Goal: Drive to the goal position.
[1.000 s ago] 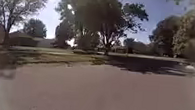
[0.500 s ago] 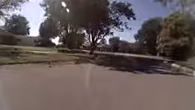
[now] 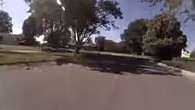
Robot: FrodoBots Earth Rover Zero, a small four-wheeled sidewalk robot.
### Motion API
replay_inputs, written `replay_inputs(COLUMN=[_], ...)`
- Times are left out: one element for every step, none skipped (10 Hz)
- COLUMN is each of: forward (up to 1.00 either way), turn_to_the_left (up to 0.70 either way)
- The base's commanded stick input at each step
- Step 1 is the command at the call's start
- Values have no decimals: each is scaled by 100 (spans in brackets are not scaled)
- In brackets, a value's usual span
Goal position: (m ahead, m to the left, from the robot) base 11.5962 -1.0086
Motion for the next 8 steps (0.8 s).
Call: replay_inputs(forward=[100,100,100,100,100,100,100,100], turn_to_the_left=[-40,-40,-40,-40,-40,-40,-40,-40])
